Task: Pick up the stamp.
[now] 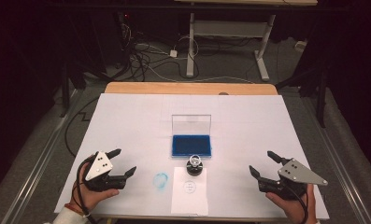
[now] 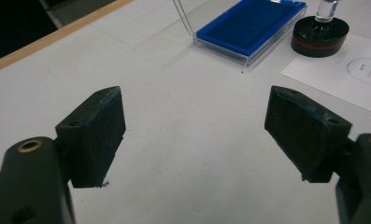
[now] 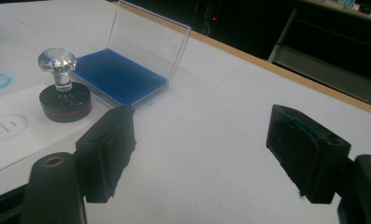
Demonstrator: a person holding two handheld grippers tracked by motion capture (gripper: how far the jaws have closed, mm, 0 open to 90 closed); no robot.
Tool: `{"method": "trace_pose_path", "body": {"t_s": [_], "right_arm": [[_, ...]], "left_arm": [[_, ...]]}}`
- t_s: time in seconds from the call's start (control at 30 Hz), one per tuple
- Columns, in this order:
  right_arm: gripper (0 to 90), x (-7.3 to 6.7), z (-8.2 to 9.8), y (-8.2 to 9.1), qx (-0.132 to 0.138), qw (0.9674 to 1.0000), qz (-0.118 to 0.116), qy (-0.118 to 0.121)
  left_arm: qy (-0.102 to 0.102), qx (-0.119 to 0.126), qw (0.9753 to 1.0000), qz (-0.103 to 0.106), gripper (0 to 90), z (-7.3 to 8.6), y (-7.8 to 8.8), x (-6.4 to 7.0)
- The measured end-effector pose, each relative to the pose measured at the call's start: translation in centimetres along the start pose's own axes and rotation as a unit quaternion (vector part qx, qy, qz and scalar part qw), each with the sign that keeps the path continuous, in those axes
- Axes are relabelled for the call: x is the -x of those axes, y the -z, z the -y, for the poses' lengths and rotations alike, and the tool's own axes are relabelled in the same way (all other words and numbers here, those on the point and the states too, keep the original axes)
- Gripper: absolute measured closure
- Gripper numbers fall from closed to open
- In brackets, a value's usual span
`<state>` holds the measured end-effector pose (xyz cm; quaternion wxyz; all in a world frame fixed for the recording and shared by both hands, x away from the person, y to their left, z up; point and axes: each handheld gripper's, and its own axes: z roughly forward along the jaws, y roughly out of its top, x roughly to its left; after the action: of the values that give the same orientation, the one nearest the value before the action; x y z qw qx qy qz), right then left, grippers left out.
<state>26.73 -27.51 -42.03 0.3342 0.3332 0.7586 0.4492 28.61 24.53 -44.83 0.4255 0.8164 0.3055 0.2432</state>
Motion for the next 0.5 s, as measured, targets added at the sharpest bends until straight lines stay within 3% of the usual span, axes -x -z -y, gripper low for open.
{"method": "trace_pose_path", "body": {"t_s": [0.5], "right_arm": [[23.2, -0.32, -0.27, -0.55, -0.015, 0.9997, -0.017, 0.009]], "left_arm": [[-0.009, -0.020, 0.9998, 0.004, 20.2, 0.09, -0.10, 0.43]]}}
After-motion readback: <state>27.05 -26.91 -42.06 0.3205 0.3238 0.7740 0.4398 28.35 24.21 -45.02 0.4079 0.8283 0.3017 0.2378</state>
